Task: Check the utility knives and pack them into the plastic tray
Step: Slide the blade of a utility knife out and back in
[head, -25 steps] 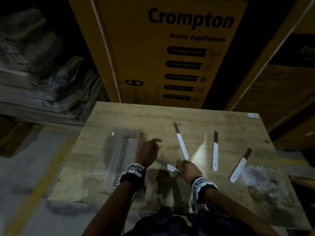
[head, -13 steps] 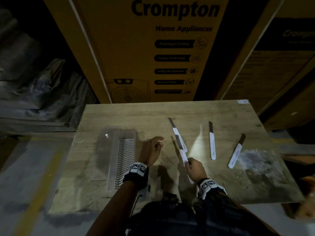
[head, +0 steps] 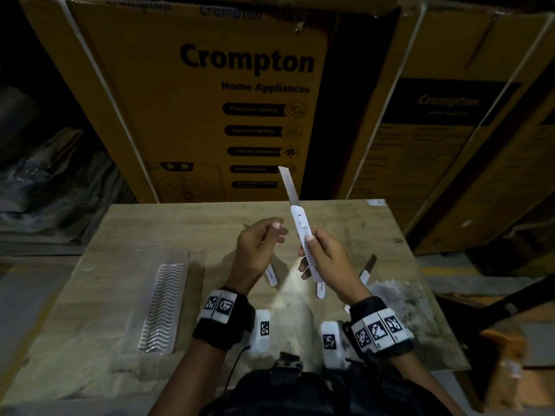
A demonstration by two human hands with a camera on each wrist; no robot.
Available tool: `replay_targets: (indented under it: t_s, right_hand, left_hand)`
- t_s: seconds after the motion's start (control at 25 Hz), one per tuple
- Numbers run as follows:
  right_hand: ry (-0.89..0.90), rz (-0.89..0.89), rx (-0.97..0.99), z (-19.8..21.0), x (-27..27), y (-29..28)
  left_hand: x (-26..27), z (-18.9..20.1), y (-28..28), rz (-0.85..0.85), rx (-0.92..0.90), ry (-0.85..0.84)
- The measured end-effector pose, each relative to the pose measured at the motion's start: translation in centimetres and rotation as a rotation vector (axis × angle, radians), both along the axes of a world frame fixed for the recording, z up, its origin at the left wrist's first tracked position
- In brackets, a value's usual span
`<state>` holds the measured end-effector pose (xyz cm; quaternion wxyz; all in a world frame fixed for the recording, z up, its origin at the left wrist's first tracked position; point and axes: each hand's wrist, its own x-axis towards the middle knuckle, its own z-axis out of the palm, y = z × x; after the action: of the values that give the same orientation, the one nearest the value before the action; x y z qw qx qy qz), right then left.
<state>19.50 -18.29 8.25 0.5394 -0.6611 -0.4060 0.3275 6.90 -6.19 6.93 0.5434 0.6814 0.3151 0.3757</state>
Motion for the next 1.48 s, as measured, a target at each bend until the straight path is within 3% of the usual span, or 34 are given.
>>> replay_targets:
  t_s: [0.16, 0.32, 0.48, 0.76, 1.04, 1.24, 1.48]
  right_hand:
    - [0.004, 0.087, 0.086, 2.3, -0.1, -1.9]
    - [-0.019, 0.180, 0.132, 3.3, -0.9, -2.8]
    - [-0.025, 0.221, 0.159, 4.5, -1.7, -3.2]
    - [0.212, 0.126, 0.175, 6.1, -5.1, -1.7]
    - [0.205, -0.197, 0.204, 6.4, -11.4, 1.2]
    - [0.218, -0.231, 0.271, 6.6, -13.6, 2.0]
    - [0.219, -0.119, 0.215, 8.1, -14.6, 3.4]
  left_hand:
    - [0.2, 4.5, -3.7, 0.082, -0.023, -0.093]
    - [-1.0, 5.9, -5.4, 0.211, -0.016, -0.195]
    - [-2.0, 7.2, -5.4, 0.229, 0.069, -0.178]
    - [-4.0, 8.8, -4.2, 0.164, 0.199, -0.167]
    - [-8.8, 9.4, -2.0, 0.039, 0.307, -0.205]
    - [-10.5, 9.5, -1.8, 0.075, 0.220, -0.207]
    - [-11.9, 11.0, -0.3, 0.155, 0.200, -0.215]
